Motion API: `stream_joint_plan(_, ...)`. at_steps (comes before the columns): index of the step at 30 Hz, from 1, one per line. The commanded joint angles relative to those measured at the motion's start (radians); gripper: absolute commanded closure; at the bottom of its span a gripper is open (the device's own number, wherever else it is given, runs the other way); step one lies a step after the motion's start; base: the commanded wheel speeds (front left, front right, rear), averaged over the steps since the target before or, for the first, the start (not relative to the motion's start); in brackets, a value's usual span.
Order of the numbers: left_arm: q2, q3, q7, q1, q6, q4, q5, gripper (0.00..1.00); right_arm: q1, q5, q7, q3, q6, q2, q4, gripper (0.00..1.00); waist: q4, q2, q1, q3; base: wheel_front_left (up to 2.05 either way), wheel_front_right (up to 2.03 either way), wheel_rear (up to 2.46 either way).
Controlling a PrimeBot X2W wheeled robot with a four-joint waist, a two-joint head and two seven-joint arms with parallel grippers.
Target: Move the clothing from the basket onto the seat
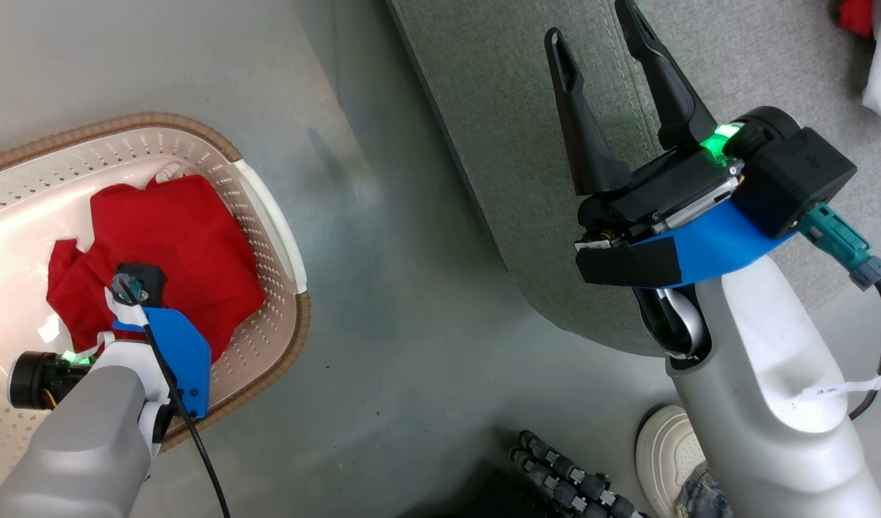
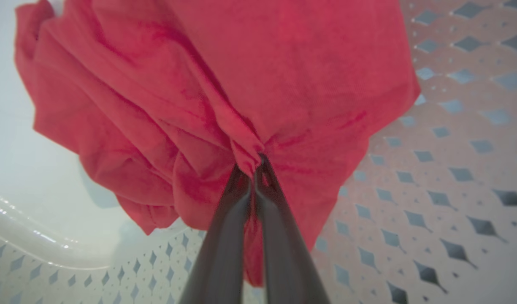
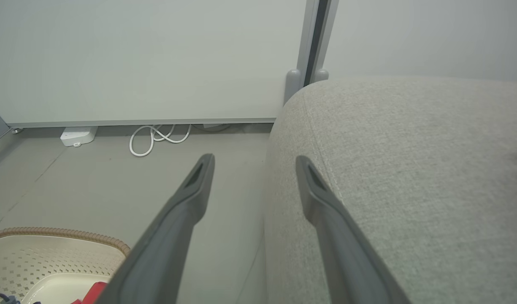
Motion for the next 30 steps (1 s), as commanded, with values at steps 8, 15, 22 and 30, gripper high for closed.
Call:
stream_joint_plan(8, 0.015, 0.0, -0.019, -0.01, -0.008, -0.009, -0.005, 1.0, -0.008, -0.004, -0.005, 0.002, 0.0, 0.002, 0.005, 0.0, -0.002, 0.0, 0.0, -0.003, 0.0, 0.0, 0.0)
stream_joint_plan(15, 0.02, 0.002, -0.036, -0.016, -0.01, -0.013, -0.009, 1.0, -0.017, 0.002, -0.005, 0.012, 0.0, 0.002, 0.01, 0.0, -0.003, 0.0, 0.0, -0.007, 0.0, 0.0, 0.0)
stream_joint_plan(22, 0.008, 0.016, -0.097, -0.008, -0.008, -0.018, -0.025, 1.0, -0.036, -0.009, -0.005, 0.027, 0.0, 0.002, 0.027, 0.0, 0.007, 0.0, 0.0, -0.047, 0.0, 0.0, 0.0)
stream_joint_plan(30, -0.08, 0.017, -0.174, 0.012, -0.045, 0.004, -0.045, 1.0, 0.005, -0.076, -0.005, -0.005, 0.0, 0.001, 0.068, 0.0, 0.118, 0.0, 0.0, -0.197, 0.0, 0.0, 0.0)
